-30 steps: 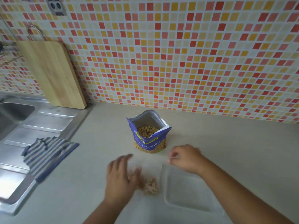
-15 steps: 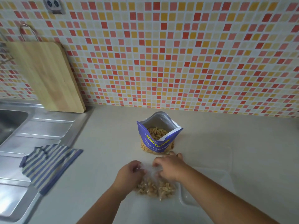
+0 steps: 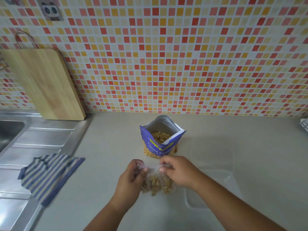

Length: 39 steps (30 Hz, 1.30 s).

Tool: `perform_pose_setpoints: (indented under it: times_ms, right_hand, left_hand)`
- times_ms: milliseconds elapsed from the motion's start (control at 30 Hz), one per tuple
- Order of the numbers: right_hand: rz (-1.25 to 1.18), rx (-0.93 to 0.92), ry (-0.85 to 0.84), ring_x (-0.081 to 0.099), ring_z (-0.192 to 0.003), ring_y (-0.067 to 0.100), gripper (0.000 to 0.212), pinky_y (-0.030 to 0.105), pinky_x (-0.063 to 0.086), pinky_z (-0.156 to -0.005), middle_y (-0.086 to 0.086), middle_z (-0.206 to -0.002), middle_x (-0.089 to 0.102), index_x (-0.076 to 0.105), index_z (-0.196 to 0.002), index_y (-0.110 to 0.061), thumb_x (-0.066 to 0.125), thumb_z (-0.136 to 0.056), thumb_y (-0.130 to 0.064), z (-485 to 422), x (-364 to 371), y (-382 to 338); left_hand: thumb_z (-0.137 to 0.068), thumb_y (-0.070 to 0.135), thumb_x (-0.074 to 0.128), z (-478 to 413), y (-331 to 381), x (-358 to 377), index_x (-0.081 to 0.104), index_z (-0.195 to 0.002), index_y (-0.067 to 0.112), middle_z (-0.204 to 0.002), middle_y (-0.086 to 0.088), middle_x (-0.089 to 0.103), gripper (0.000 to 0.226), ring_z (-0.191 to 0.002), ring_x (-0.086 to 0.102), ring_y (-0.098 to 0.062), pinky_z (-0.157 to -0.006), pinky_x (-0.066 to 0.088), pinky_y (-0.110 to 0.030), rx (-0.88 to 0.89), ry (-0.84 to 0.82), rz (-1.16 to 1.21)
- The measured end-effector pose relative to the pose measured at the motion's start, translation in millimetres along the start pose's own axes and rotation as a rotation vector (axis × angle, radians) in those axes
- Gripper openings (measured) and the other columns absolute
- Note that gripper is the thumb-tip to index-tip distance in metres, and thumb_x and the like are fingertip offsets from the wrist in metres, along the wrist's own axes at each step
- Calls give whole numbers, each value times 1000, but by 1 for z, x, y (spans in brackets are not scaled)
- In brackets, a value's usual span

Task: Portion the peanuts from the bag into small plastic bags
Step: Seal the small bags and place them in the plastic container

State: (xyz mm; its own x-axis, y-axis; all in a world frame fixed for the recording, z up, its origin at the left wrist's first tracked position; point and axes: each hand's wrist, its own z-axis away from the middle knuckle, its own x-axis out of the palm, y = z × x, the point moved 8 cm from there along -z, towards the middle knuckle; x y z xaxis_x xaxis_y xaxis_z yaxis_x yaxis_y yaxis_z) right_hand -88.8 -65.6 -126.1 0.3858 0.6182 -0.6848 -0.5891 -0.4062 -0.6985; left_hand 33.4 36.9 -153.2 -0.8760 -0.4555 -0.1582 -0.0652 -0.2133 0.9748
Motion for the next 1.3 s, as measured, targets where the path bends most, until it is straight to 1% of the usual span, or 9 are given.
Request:
perform_pose_setpoints:
  times_ms: [67, 200, 367, 600, 833, 933, 1067, 1167, 1300]
  right_hand:
    - [-53, -9, 49, 58, -78, 11, 4, 26, 48, -77, -6, -84, 64, 63, -91, -24, 62, -87, -24, 10, -17, 1]
    - [-62, 39, 145, 57, -69, 9, 16, 25, 49, -72, -2, -77, 66, 55, -77, -30, 65, -85, -20, 34, -60, 24]
    - [36, 167, 174, 57, -72, 10, 17, 24, 43, -68, -11, -68, 57, 54, -76, -31, 64, -86, -22, 58, -95, 80]
    - [89, 305, 130, 59, -87, 20, 6, 24, 39, -66, 1, -89, 63, 58, -83, -23, 56, -89, -23, 67, -81, 136]
    - [210, 349, 118, 60, -101, 28, 21, 29, 45, -77, 8, -111, 65, 59, -108, -17, 46, -92, -24, 75, -58, 152]
    - [294, 306, 141, 60, -99, 26, 21, 26, 40, -72, 4, -109, 64, 58, -108, -20, 45, -92, -24, 78, -55, 147]
    - [404, 228, 228, 56, -107, 22, 24, 29, 46, -78, 0, -110, 61, 56, -112, -20, 46, -92, -29, 87, -64, 137]
    - [445, 94, 376, 49, -112, 22, 29, 33, 49, -85, -3, -118, 55, 56, -118, -19, 54, -90, -27, 97, -72, 129]
    - [416, -16, 370, 58, -97, 22, 33, 30, 55, -72, -5, -108, 58, 62, -108, -22, 70, -77, -21, 96, -59, 134]
  left_hand:
    - [-92, 10, 55, 4, 15, 11, 52, -85, 22, -65, -10, 58, 14, -53, 50, -21, -56, 44, -32, 25, 1, 38]
    - [-91, 18, 58, 6, 40, 55, 58, -91, 23, -69, -5, 61, 5, -59, 53, -19, -59, 47, -37, 37, -26, 77]
    - [-90, 22, 59, 0, 39, 128, 56, -94, 19, -71, 6, 62, 6, -55, 52, -8, -57, 46, -25, -96, -65, 63]
    - [-88, 23, 55, -1, 5, 174, 55, -91, 20, -87, -3, 65, 4, -73, 57, -18, -68, 44, -28, -289, -78, -111]
    - [-92, 15, 42, 9, -8, 188, 41, -109, 19, -91, -7, 59, 17, -81, 58, -21, -70, 45, -31, -344, -150, -332]
    - [-89, 10, 45, 14, -5, 194, 33, -126, 19, -111, -14, 58, 40, -102, 58, -29, -83, 43, -29, -207, -254, -546]
    - [-84, 13, 53, 24, 5, 190, 27, -142, 15, -143, -11, 29, 63, -131, 36, -25, -107, 29, -23, 108, -235, -889]
    - [-71, 27, 55, 32, 13, 185, 50, -126, 19, -133, -9, 48, 56, -118, 52, -29, -95, 48, -32, 402, -125, -1061]
    - [-73, 41, 43, 37, 7, 184, 63, -105, 26, -110, 4, 66, 41, -105, 65, -24, -80, 56, -31, 452, -168, -1144]
